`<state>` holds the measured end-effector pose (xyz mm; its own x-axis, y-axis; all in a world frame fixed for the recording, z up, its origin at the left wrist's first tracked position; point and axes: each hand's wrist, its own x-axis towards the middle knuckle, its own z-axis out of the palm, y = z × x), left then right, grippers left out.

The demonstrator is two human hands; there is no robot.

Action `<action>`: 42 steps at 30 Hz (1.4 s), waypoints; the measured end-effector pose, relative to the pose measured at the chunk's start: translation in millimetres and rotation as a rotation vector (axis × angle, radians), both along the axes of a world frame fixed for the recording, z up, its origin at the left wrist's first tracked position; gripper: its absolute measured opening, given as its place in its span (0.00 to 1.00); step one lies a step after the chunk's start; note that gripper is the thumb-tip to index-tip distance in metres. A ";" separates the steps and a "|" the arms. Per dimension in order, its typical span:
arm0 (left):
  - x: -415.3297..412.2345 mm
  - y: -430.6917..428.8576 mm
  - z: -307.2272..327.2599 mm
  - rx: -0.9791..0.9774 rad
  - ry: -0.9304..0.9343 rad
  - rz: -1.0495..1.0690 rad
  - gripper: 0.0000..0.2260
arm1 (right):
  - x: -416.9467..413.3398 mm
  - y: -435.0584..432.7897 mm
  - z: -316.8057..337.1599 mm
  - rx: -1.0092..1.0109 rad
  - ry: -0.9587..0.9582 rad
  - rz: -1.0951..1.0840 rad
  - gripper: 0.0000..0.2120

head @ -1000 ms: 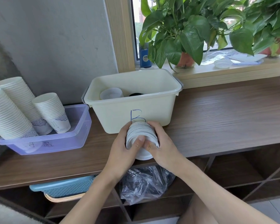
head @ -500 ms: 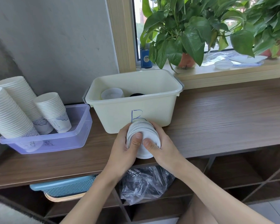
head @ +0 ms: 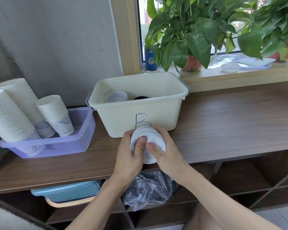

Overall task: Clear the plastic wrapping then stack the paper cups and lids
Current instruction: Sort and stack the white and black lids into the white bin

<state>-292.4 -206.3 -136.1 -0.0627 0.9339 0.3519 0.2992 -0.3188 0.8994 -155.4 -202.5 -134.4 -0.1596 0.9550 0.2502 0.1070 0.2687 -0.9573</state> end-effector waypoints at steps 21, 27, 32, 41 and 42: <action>-43.6 11.9 180.6 -0.152 -0.094 -0.127 0.21 | 11.2 22.5 161.8 0.185 -0.172 0.251 0.35; -47.7 60.6 213.3 -0.292 -0.222 -0.106 0.12 | 1.2 68.2 195.0 0.415 -0.489 0.179 0.52; -52.7 99.1 214.0 -0.373 -0.167 -0.136 0.11 | -7.8 111.2 194.6 0.427 -0.588 0.116 0.50; -69.1 144.2 192.5 -0.535 -0.098 -0.213 0.20 | -15.3 153.6 175.9 0.290 -0.679 0.153 0.44; -70.7 146.3 189.4 -0.549 -0.089 -0.234 0.23 | -14.7 155.0 173.5 0.280 -0.698 0.168 0.44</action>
